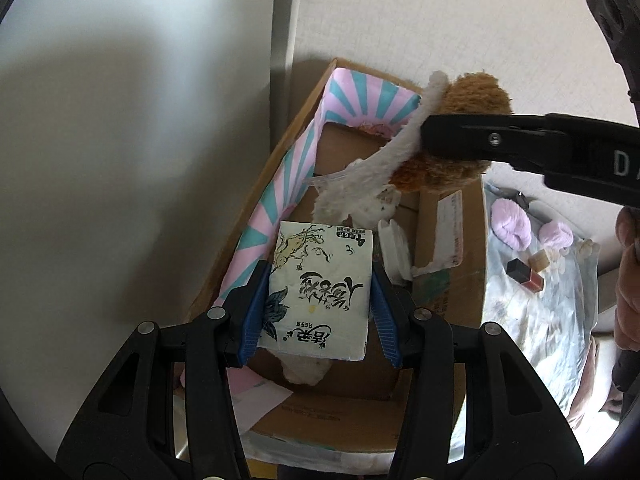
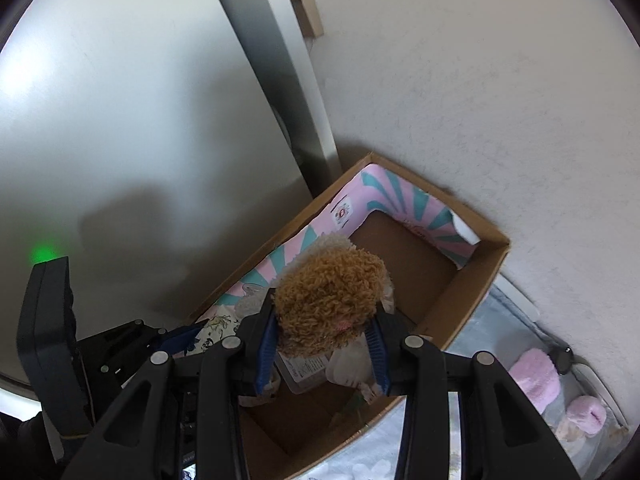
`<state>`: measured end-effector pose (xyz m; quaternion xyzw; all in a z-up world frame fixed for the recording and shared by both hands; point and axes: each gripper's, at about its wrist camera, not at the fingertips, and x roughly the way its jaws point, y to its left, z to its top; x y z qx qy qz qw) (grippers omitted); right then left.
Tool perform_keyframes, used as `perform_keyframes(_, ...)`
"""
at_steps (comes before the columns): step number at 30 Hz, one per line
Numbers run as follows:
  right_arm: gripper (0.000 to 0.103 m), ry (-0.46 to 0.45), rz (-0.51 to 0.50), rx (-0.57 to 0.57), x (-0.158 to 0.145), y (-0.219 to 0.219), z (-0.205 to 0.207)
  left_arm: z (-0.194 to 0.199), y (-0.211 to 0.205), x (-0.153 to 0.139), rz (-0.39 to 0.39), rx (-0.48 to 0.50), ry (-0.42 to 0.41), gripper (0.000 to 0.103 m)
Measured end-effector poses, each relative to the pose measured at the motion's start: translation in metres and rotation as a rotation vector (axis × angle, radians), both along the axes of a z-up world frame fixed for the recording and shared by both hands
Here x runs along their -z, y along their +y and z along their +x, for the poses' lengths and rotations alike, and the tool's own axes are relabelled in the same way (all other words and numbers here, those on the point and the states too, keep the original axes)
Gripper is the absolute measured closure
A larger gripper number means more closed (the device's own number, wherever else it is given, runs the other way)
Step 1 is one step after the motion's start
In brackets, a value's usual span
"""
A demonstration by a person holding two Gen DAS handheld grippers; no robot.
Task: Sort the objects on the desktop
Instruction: 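Carry the tissue pack and fuzzy ball over the cardboard box and release both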
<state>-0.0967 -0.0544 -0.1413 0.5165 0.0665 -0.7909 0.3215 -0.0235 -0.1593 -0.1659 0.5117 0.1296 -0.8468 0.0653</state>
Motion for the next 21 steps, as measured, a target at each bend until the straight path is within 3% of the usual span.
perform_keyframes(11, 0.066, -0.008, 0.04, 0.02, 0.007, 0.0, -0.004, -0.006, -0.002, 0.007, 0.006, 0.013, -0.024, 0.058)
perform_keyframes(15, 0.062, 0.02, 0.055, 0.004, 0.007, -0.003, -0.004, -0.006, -0.004, 0.013, 0.052, -0.005, -0.036, 0.057)
perform_keyframes(17, 0.053, 0.056, 0.083, -0.001, 0.004, -0.007, -0.003, -0.008, -0.005, 0.017, 0.042, -0.032, -0.066, 0.047)
perform_keyframes(18, 0.042, 0.069, 0.098, -0.003, 0.005, -0.009, -0.004, -0.011, -0.005, 0.02, 0.03, -0.04, -0.09, 0.017)
perform_keyframes(19, 0.037, 0.086, 0.1, 0.004, 0.004, -0.01, -0.004, -0.013, -0.004, 0.022, 0.061, -0.023, -0.086, 0.001)
perform_keyframes(21, 0.022, 0.118, 0.096, 0.029, 0.001, -0.007, -0.004, -0.013, 0.0, 0.02, 0.056, -0.029, -0.072, 0.0)
